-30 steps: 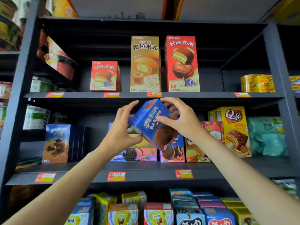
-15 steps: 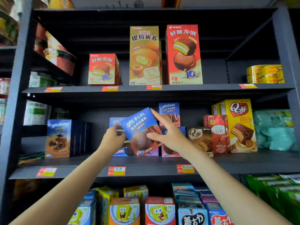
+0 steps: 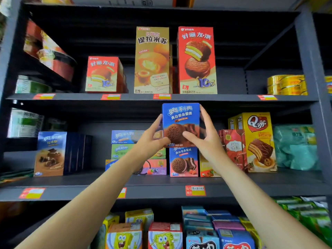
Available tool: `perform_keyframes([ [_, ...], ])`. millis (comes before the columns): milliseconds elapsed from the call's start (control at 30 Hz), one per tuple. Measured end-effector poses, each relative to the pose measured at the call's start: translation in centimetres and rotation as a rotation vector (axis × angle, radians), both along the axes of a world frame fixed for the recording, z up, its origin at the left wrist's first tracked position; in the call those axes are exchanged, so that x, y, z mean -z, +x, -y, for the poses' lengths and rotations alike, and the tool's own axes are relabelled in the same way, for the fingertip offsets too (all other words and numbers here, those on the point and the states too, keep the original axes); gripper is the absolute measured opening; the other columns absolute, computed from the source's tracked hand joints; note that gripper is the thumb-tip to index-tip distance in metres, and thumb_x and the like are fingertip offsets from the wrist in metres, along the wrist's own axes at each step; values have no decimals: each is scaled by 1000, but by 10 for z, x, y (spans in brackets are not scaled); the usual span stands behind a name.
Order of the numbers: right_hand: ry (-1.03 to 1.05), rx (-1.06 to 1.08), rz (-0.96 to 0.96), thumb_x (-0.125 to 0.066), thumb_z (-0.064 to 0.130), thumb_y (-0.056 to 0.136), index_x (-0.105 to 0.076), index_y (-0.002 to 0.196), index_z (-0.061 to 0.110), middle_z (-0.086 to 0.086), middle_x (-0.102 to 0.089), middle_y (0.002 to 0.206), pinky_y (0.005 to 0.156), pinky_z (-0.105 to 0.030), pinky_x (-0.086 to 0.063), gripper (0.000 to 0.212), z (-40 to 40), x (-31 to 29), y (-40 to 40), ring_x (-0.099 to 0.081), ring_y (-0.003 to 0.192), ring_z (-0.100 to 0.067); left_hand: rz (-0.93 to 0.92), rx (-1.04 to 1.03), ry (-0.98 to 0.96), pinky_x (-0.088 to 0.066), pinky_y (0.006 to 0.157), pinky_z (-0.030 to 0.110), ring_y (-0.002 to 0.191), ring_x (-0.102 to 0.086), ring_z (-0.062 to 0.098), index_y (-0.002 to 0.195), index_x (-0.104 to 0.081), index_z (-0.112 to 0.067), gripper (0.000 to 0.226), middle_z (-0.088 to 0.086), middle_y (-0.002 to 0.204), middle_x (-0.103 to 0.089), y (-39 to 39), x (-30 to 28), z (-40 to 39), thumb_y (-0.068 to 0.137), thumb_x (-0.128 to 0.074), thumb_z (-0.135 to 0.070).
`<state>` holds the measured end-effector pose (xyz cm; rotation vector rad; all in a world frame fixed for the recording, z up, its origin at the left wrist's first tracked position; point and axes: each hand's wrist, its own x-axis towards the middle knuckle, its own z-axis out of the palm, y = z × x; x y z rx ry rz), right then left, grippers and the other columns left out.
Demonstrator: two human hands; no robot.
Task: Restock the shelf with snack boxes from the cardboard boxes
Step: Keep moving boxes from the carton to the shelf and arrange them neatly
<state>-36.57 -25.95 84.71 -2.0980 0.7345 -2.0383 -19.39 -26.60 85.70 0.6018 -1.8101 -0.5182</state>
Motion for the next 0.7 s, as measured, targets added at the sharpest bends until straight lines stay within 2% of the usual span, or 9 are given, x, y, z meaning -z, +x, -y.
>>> perform_keyframes([
  [67, 13, 31, -17, -68, 15, 85, -24, 139, 47, 40, -36, 119, 93, -45, -52, 76, 3, -4, -7, -49, 122, -7, 37, -33, -14, -52, 87, 29, 110, -58, 11, 145, -24, -38, 73, 2, 128, -51, -7, -1, 4, 88, -53, -2],
  [133, 22, 57, -29, -67, 15, 85, -23, 143, 40, 38, -36, 119, 92, -42, -52, 77, 8, -8, -12, -50, 121, -7, 49, -56, -28, -54, 84, 28, 105, -60, 13, 145, -21, -39, 73, -1, 123, -51, -13, -4, 7, 90, -53, -4],
  [267, 52, 88, -18, -65, 17, 87, -19, 146, 36, 17, -38, 133, 88, -34, -54, 77, 24, -9, -17, -49, 117, -6, 48, -79, -29, -55, 82, 31, 105, -59, 14, 147, -16, -35, 74, -8, 113, -52, -23, -7, 20, 91, -50, -1],
  [333, 61, 99, -13, -64, 18, 87, -19, 146, 36, 12, -38, 137, 89, -36, -54, 77, 32, -7, -19, -48, 119, -8, 66, -87, -40, -55, 82, 31, 107, -58, 15, 146, -17, -34, 73, -13, 108, -53, -26, -7, 27, 91, -50, 0],
  [500, 68, 146, -36, -62, 18, 89, -18, 147, 34, 8, -40, 135, 93, -39, -51, 75, 48, -11, -23, -46, 118, -7, 93, -150, -55, -56, 81, 32, 119, -53, 16, 146, -19, -32, 68, -9, 123, -50, -30, -6, 43, 93, -51, -6],
  [600, 88, 234, -20, -64, 23, 88, -23, 146, 30, 2, -42, 139, 97, -48, -47, 72, 57, -22, -21, -47, 122, -13, 71, -176, -51, -54, 75, 27, 113, -54, 12, 146, -19, -31, 62, -6, 123, -52, -34, -9, 50, 95, -49, -13],
  [700, 154, 382, -45, -64, 31, 87, -26, 144, 24, -2, -44, 138, 103, -55, -36, 69, 66, -29, -18, -46, 125, -22, 66, -261, -42, -52, 73, 27, 106, -56, 14, 145, -25, -28, 54, -1, 126, -56, -38, -13, 57, 97, -46, -18],
])
